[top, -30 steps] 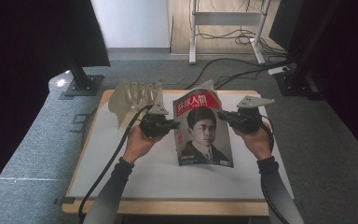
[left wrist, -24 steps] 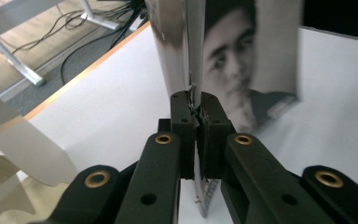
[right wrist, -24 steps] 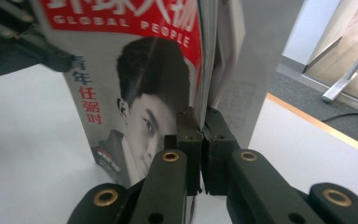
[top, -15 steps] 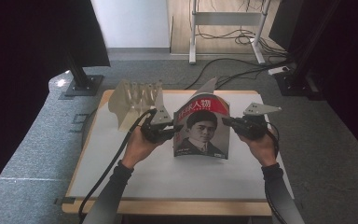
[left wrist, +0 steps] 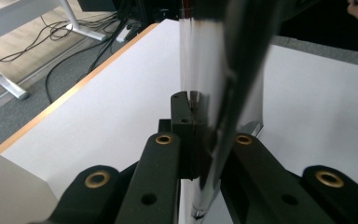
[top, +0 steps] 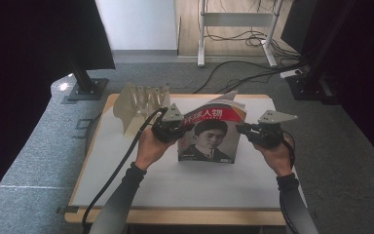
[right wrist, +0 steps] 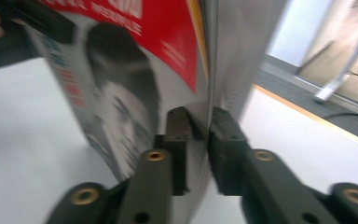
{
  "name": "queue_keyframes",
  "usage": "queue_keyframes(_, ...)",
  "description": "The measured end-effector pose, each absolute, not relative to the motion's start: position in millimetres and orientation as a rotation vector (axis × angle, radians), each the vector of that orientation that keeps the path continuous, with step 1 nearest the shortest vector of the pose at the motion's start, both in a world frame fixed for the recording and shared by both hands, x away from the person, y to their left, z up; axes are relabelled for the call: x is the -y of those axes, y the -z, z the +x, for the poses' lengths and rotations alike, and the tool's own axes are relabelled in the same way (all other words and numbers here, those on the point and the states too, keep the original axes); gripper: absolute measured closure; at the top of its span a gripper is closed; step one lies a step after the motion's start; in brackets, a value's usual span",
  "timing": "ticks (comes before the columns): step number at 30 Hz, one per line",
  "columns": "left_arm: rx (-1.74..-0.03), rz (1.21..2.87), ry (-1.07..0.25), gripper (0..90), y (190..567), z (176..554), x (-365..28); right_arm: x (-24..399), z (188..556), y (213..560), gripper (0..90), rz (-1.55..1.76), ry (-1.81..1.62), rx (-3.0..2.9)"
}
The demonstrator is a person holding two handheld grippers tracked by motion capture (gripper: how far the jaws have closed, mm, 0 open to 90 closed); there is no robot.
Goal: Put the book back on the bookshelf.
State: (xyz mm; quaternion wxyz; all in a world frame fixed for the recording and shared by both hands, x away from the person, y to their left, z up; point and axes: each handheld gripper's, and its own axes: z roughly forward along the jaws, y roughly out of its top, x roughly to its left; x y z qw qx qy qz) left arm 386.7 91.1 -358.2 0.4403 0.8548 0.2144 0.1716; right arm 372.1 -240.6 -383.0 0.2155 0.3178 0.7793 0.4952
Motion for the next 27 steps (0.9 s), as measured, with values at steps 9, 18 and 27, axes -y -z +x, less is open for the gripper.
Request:
queue_keyframes(9, -0.556, 2.113, -0.400, 87.0, 343, 378, -112, 253, 379, 419, 31.0, 1.017, -1.243, -2.112)
queue_keyframes(18, -0.600, 2.097, -0.396, 87.0, 334, 370, -135, 253, 382, 462, 6.1, 1.137, -1.144, -2.114)
queue_keyframes(27, -0.667, 2.074, -0.387, 87.0, 328, 359, -166, 255, 380, 504, 0.0, 1.205, -1.080, -2.150)
